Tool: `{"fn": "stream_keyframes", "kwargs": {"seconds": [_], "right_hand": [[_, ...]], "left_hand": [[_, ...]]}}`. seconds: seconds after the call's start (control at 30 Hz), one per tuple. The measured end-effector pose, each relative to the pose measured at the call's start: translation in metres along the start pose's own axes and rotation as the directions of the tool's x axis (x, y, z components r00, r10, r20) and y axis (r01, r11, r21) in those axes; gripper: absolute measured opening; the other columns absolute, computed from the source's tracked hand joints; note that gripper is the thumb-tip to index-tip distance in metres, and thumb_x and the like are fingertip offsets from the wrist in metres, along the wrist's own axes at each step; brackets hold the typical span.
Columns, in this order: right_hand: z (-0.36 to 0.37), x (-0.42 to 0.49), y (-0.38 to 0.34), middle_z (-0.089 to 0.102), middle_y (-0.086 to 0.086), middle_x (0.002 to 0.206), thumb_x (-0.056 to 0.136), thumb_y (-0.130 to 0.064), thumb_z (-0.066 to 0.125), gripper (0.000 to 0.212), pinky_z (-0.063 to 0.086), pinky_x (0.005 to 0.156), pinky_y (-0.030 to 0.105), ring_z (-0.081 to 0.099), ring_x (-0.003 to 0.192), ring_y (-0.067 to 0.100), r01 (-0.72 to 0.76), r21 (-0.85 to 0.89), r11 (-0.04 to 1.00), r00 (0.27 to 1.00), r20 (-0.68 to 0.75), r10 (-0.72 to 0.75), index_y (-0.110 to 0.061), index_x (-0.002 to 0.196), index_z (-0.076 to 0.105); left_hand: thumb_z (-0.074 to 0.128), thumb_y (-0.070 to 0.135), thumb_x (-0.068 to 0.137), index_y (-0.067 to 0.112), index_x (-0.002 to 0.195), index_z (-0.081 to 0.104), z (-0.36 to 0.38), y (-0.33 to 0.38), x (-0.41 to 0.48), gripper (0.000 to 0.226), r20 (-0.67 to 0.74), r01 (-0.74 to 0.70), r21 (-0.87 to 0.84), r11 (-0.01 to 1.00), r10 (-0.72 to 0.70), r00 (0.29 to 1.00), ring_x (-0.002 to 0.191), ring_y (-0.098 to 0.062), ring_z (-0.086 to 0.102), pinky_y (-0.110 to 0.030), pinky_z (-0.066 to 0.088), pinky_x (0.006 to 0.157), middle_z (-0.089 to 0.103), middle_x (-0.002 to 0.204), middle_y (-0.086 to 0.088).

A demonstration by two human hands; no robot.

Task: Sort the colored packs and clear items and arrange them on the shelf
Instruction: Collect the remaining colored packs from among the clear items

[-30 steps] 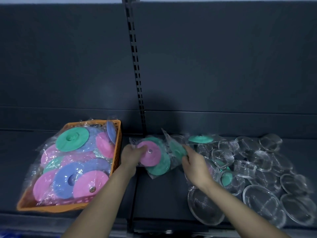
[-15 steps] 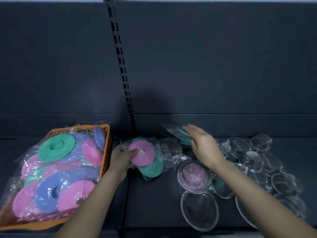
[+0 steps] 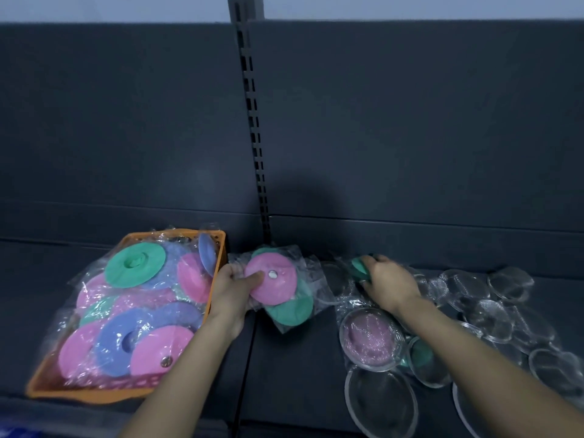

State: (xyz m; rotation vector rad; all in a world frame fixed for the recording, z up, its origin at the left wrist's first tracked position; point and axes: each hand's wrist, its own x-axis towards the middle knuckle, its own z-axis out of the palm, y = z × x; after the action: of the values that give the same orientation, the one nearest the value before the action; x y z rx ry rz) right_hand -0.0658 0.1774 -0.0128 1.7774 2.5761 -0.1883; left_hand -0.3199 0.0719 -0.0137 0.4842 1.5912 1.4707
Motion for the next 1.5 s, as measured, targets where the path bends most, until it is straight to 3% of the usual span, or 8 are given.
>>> {"fn": "stream_keyframes", "kwargs": {"seconds": [0.37, 0.43, 0.63, 0.8, 1.03, 1.17, 1.3, 1.5], "right_hand": [[-0.038, -0.004, -0.036, 0.066, 0.007, 0.096, 0.089, -0.006, 0.053, 0.023, 0.042, 0.071, 0.028, 0.061, 0.084, 0.027, 0.243, 0.436, 0.867, 0.871, -0.491, 0.003, -0.011, 0.110, 0.060], [-0.043, -0.007, -0.042, 0.065, -0.004, 0.089, 0.091, -0.011, 0.055, 0.023, 0.036, 0.068, 0.018, 0.059, 0.082, 0.017, 0.212, 0.631, 0.746, 0.888, -0.444, 0.124, -0.015, 0.112, 0.063], [-0.053, -0.012, -0.073, 0.066, 0.003, 0.080, 0.087, -0.013, 0.057, 0.011, 0.052, 0.068, 0.038, 0.061, 0.075, 0.019, 0.092, 0.959, 0.267, 0.941, -0.171, 0.291, -0.016, 0.082, 0.066], [-0.055, -0.020, -0.120, 0.067, 0.002, 0.074, 0.087, -0.011, 0.056, 0.011, 0.051, 0.057, 0.028, 0.063, 0.065, 0.011, 0.131, 0.977, 0.168, 0.965, -0.165, 0.203, -0.008, 0.082, 0.065], [-0.058, -0.021, -0.191, 0.070, 0.008, 0.091, 0.090, -0.014, 0.054, 0.014, 0.054, 0.075, 0.040, 0.066, 0.086, 0.025, 0.201, 0.950, 0.239, 0.973, -0.222, 0.068, -0.014, 0.098, 0.065], [-0.051, -0.022, -0.225, 0.067, -0.007, 0.085, 0.091, -0.015, 0.053, 0.016, 0.052, 0.068, 0.019, 0.063, 0.078, 0.003, 0.313, 0.898, 0.310, 0.946, -0.325, -0.014, -0.016, 0.105, 0.062], [-0.037, -0.026, -0.249, 0.061, -0.014, 0.093, 0.094, -0.012, 0.051, 0.028, 0.039, 0.071, -0.001, 0.056, 0.084, -0.009, 0.469, 0.771, 0.430, 0.875, -0.471, -0.110, -0.014, 0.121, 0.058], [-0.012, -0.030, -0.265, 0.053, -0.005, 0.123, 0.097, -0.023, 0.047, 0.041, 0.040, 0.089, 0.014, 0.051, 0.112, 0.009, 0.458, 0.702, 0.545, 0.889, -0.376, -0.263, -0.017, 0.137, 0.044]], "left_hand": [[0.070, 0.006, 0.081, 0.010, 0.088, 0.051, -0.016, 0.036, -0.018, 0.021, -0.010, -0.138, -0.004, 0.990, 0.138, 0.990, 0.099, -0.034, 0.062, -0.060, 0.052, 0.084, 0.062, 0.098, -0.011], [0.071, 0.006, 0.080, 0.008, 0.091, 0.050, -0.014, 0.039, -0.019, 0.023, -0.010, -0.157, 0.007, 0.988, 0.157, 0.988, 0.098, -0.034, 0.061, -0.063, 0.049, 0.086, 0.061, 0.100, -0.014], [0.069, 0.005, 0.081, 0.012, 0.086, 0.049, -0.031, 0.059, -0.026, 0.022, -0.044, -0.226, -0.032, 0.974, 0.225, 0.973, 0.086, -0.029, 0.060, -0.050, 0.055, 0.064, 0.054, 0.095, -0.012], [0.068, 0.001, 0.081, 0.014, 0.090, 0.052, -0.064, 0.077, -0.034, 0.023, -0.130, -0.300, -0.040, 0.953, 0.292, 0.947, 0.080, -0.028, 0.058, -0.053, 0.053, 0.068, 0.056, 0.090, -0.015], [0.070, 0.004, 0.080, 0.023, 0.093, 0.056, -0.130, 0.086, -0.035, 0.027, -0.219, -0.371, 0.000, 0.928, 0.362, 0.906, 0.061, -0.017, 0.060, -0.029, 0.048, 0.050, 0.063, 0.083, -0.004], [0.069, 0.004, 0.081, 0.019, 0.106, 0.052, -0.163, 0.084, -0.031, 0.033, -0.279, -0.351, 0.033, 0.936, 0.346, 0.896, 0.069, -0.018, 0.061, -0.025, 0.049, 0.043, 0.060, 0.094, -0.002], [0.071, 0.007, 0.081, 0.022, 0.118, 0.046, -0.186, 0.075, -0.026, 0.047, -0.303, -0.324, 0.140, 0.936, 0.352, 0.886, 0.084, -0.019, 0.061, -0.036, 0.054, 0.069, 0.056, 0.101, 0.002], [0.073, 0.020, 0.078, 0.021, 0.142, 0.032, -0.201, 0.058, -0.019, 0.076, -0.264, -0.247, 0.577, 0.779, 0.463, 0.846, 0.100, -0.017, 0.057, -0.027, 0.042, 0.083, 0.052, 0.129, -0.001]]}}
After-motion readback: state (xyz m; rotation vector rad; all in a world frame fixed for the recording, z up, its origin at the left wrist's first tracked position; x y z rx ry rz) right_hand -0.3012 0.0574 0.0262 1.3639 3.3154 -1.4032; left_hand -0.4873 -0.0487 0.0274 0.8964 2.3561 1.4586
